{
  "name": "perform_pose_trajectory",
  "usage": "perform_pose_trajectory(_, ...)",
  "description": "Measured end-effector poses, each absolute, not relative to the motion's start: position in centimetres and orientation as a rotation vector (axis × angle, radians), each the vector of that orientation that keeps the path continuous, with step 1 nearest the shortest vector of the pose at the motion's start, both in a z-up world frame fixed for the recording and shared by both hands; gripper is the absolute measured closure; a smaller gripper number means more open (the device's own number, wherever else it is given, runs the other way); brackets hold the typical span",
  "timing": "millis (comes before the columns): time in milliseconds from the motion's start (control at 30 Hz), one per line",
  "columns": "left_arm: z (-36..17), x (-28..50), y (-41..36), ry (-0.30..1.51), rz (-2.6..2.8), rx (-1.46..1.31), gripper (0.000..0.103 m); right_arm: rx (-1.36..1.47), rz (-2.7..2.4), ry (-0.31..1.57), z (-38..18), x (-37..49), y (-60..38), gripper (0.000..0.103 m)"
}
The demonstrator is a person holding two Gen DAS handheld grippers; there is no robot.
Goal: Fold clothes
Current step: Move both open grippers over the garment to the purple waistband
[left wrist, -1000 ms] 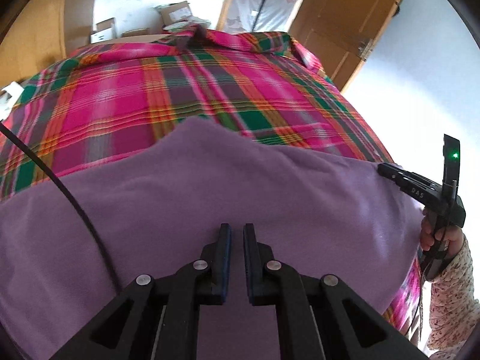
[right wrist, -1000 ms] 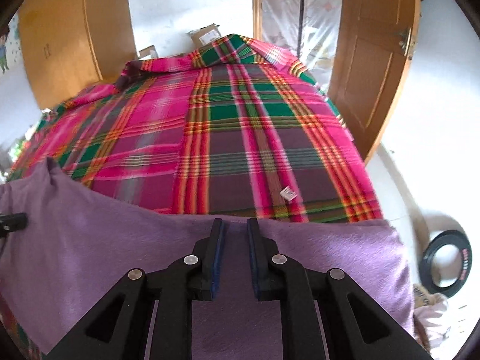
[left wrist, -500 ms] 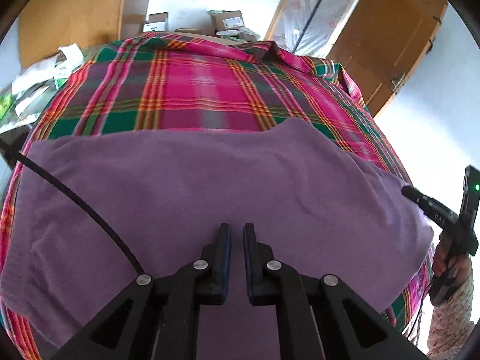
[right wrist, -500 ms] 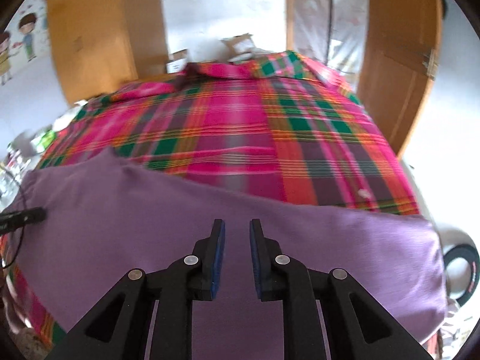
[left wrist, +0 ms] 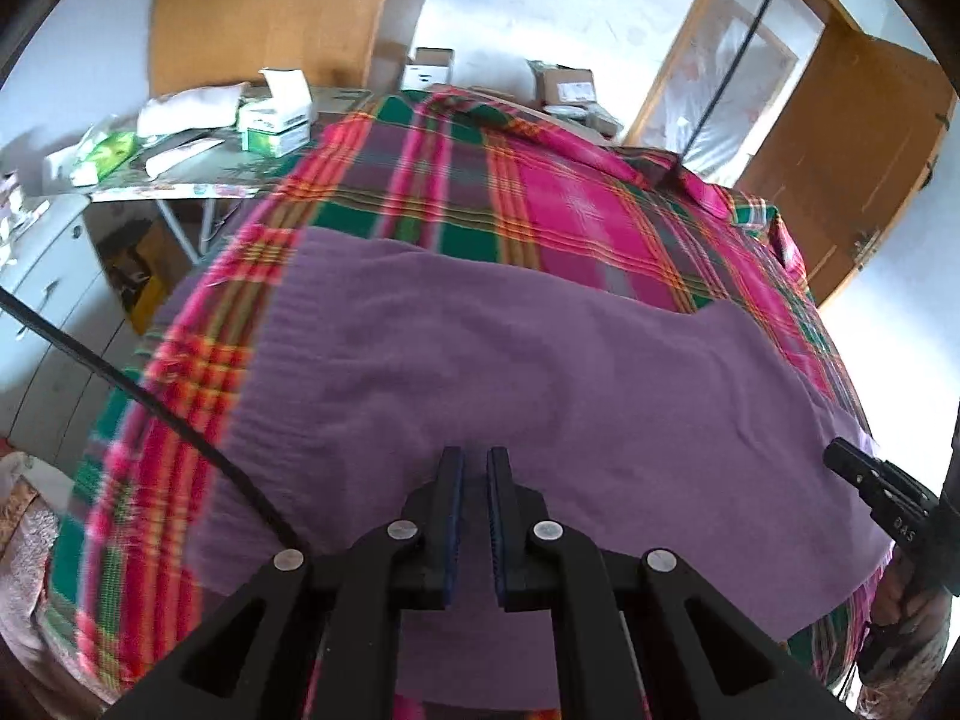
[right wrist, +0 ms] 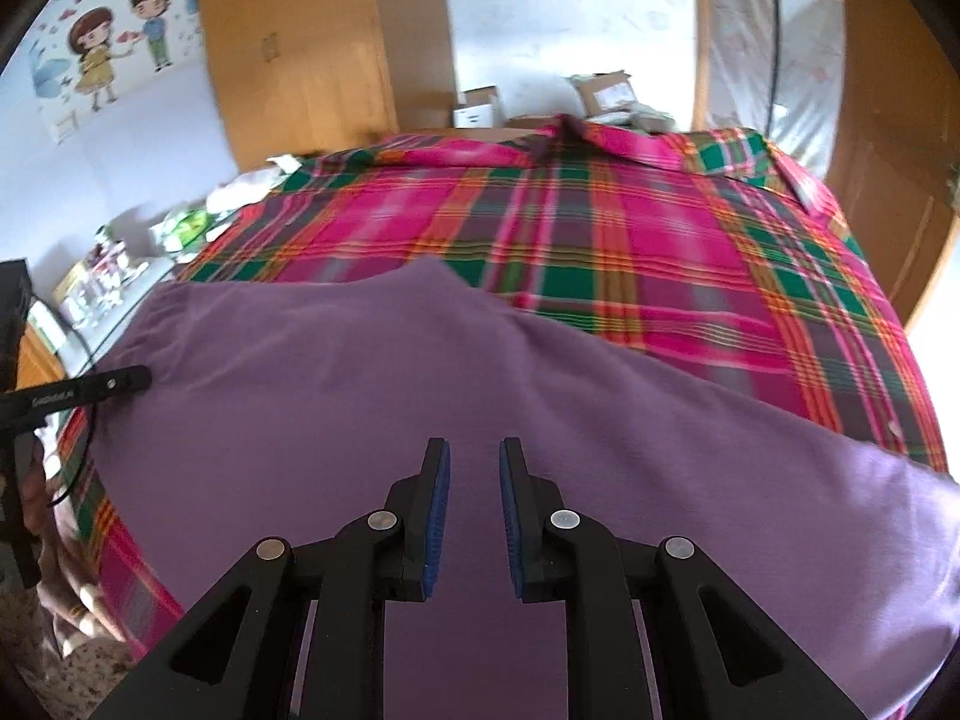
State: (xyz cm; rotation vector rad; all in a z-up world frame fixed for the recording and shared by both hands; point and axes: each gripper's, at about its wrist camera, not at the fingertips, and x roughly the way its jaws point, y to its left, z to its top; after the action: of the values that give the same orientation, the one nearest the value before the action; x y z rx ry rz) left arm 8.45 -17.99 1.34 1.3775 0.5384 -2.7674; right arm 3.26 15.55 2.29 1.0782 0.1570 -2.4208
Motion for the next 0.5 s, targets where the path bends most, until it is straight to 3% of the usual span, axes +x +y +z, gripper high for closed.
perform_pose_trajectory(500, 2.7, 11.5, -22.9, 0.586, -2.744, 1.222, 0.097, 1.018, -2.186, 0.287, 2.0, 6.1, 6.7, 0.086)
